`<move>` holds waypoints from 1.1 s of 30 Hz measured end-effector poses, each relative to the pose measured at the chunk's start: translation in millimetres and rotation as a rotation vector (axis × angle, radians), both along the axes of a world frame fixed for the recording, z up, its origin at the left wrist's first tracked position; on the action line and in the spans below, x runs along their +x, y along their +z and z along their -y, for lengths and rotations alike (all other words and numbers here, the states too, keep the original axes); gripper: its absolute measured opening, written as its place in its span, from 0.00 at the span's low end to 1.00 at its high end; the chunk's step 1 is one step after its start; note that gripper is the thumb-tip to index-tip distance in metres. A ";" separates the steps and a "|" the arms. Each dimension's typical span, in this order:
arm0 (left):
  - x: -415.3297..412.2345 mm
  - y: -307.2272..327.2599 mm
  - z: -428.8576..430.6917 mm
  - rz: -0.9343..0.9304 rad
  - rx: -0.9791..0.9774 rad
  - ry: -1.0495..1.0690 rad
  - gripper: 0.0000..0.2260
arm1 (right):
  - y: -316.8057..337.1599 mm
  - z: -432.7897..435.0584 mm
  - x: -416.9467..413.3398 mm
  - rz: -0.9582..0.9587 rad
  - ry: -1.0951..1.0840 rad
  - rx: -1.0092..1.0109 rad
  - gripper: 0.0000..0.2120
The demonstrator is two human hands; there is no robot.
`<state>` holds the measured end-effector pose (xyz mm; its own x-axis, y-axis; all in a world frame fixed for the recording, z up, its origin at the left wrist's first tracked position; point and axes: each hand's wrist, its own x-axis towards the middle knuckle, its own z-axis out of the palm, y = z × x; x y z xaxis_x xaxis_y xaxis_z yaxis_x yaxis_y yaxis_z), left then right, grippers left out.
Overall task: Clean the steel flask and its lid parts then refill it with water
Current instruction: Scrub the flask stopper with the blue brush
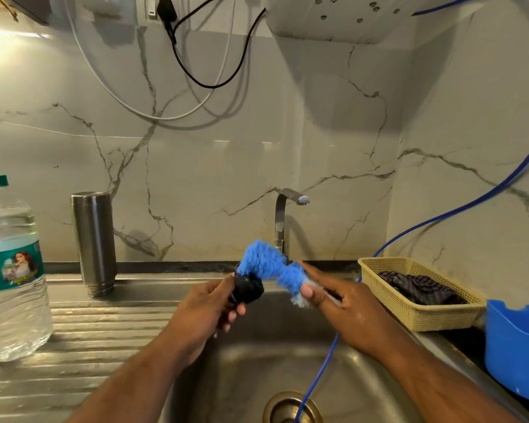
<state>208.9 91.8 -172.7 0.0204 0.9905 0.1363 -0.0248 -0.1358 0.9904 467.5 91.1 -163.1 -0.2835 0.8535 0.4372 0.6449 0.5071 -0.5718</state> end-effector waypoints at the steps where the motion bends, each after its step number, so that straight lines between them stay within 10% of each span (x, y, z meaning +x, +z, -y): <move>1: 0.7 0.9 1.6 0.016 -0.006 -0.004 0.17 | -0.5 0.8 -1.7 -0.006 0.019 0.006 0.26; 33: 4.6 -0.6 -0.2 0.247 -0.022 -0.032 0.17 | 1.2 5.2 -14.3 0.060 -0.103 0.077 0.25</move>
<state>213.4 92.0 -173.3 0.0205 0.9926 0.1197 -0.2700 -0.1097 0.9566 453.1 85.9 -161.9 -0.2239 0.8440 0.4874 0.7274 0.4775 -0.4928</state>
